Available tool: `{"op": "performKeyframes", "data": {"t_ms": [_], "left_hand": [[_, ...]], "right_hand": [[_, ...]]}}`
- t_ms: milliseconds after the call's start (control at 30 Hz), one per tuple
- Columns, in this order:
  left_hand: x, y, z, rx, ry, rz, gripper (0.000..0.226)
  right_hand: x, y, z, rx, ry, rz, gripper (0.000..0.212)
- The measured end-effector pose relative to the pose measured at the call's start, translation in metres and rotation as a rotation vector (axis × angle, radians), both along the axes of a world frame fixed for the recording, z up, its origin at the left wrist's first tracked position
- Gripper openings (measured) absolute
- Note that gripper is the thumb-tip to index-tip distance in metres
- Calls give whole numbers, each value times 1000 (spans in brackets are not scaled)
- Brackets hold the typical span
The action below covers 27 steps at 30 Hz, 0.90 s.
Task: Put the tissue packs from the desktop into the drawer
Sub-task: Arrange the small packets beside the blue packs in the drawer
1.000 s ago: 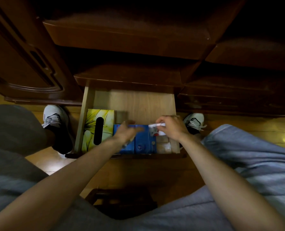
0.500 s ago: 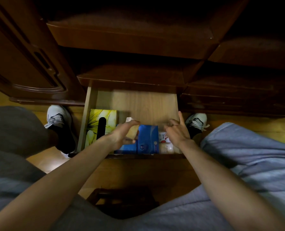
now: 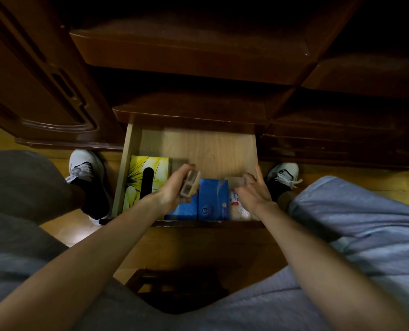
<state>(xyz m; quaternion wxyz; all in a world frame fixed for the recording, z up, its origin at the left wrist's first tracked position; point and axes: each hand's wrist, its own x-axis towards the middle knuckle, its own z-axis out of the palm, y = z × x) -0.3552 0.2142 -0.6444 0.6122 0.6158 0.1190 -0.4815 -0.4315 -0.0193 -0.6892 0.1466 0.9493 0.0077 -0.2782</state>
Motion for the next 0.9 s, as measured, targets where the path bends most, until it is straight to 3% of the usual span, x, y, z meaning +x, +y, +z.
{"op": "performKeyframes", "data": {"t_ms": [67, 133, 200, 267, 333, 433, 533, 633, 700, 900], "left_hand": [[-1, -1, -1, -4, 17, 30, 38], [-2, -4, -2, 20, -2, 35, 29], [-3, -6, -2, 50, -126, -26, 33], [-3, -9, -1, 61, -242, -47, 49], [-3, -9, 0, 46, -313, -44, 56], [-3, -8, -3, 29, -335, 4, 50], [-1, -6, -8, 75, -308, 132, 32], [3, -4, -12, 152, -258, 197, 18], [3, -1, -14, 182, -204, 196, 14], [-1, 6, -17, 209, -161, 121, 10]], "right_hand": [[5, 0, 5, 94, -152, -53, 29], [13, 3, 15, 359, -356, -227, 28], [23, 11, 34, 864, -318, -600, 31], [29, 20, 49, 1159, -166, -750, 33], [29, 25, 55, 1197, -69, -706, 30], [29, 20, 46, 1219, -53, -713, 28], [32, 7, 45, 1070, -198, -678, 24], [32, -14, 41, 433, -439, -392, 23], [31, -21, 34, 191, -441, -266, 26], [28, -5, 11, 70, -338, -177, 31]]}}
